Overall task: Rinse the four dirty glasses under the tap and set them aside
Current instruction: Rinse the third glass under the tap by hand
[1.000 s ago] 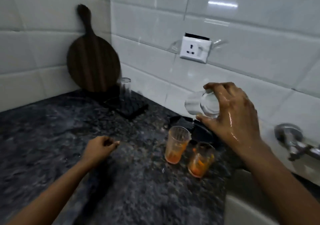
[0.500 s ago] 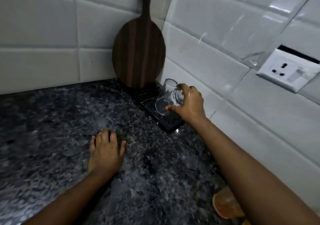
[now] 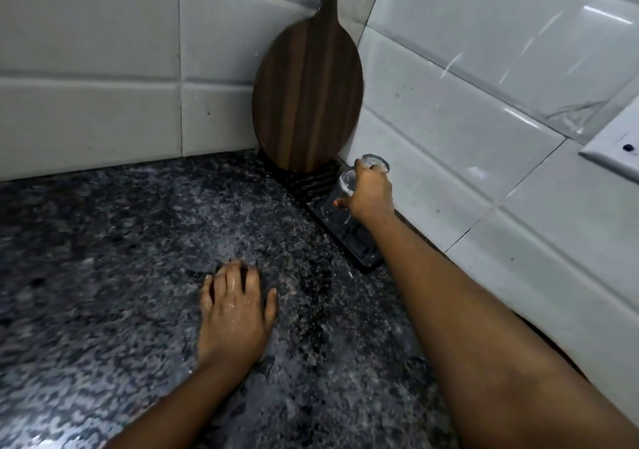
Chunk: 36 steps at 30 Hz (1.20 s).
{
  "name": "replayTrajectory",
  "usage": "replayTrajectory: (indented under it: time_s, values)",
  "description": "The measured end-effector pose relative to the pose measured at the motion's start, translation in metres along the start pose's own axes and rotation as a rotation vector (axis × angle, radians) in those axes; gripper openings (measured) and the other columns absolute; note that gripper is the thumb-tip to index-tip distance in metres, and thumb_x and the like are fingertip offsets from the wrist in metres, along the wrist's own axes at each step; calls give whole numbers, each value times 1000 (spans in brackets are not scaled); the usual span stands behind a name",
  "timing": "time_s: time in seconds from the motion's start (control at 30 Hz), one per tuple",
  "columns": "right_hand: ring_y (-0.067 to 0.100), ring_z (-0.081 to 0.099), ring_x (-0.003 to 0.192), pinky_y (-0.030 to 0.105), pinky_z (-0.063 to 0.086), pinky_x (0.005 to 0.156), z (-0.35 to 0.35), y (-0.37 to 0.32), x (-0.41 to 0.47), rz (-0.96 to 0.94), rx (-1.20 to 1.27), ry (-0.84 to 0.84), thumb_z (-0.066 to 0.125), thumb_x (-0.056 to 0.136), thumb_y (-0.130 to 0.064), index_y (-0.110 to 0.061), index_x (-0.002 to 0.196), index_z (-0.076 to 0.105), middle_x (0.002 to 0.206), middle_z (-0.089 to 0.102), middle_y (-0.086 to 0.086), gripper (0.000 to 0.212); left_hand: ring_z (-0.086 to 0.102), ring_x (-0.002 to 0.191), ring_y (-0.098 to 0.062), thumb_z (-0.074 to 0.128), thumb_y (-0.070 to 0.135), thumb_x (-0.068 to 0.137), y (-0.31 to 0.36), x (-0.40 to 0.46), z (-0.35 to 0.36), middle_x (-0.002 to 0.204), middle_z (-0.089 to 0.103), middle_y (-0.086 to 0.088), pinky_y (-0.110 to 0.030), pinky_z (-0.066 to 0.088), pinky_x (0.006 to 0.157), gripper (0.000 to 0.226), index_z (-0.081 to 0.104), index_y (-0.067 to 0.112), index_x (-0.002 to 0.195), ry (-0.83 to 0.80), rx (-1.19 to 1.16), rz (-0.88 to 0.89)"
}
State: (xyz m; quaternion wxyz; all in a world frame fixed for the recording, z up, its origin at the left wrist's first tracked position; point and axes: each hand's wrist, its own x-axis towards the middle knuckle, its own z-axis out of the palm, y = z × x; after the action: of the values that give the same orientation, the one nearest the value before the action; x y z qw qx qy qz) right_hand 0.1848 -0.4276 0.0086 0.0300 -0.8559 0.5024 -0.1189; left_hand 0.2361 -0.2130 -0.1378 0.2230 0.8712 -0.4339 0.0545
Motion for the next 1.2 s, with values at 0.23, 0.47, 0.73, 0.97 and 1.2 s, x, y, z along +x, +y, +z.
replayTrajectory:
  time_s: [0.23,0.47,0.73,0.97,1.2]
  values:
    - [34,58,106,34,47,82,-7,3,-14,4,-20,71,67,83,-16,-5,114,60,116,62,18,34,50,118,-33,56,36,87,-2,1,-3,122,54,-14,-54,30,106,34,60,11,109,-62,-119,-33]
    - [31,61,92,33,47,77,-34,3,-82,-29,94,86,72,78,-22,-4,96,65,97,67,15,27,57,98,-27,48,30,93,0,0,-21,99,61,-7,-43,42,92,22,57,12,98,-55,-298,-9]
    - [6,66,70,22,55,65,-109,62,-264,59,427,276,80,71,-19,-16,94,70,83,72,-3,25,58,89,-24,37,34,88,16,-23,-38,93,62,-4,-38,44,80,32,60,12,93,-24,-512,175]
    - [26,65,85,35,50,63,-133,137,-367,397,-88,-29,73,71,-44,-24,116,48,93,68,3,55,56,83,11,60,22,86,119,-89,-73,82,63,7,0,38,68,8,62,14,85,-300,-994,474]
    - [39,59,100,41,50,76,-101,166,-382,674,-115,-50,65,78,-37,-15,129,30,111,60,18,65,58,88,3,62,20,87,145,-127,-77,84,64,15,-5,44,64,3,63,17,88,-466,-959,573]
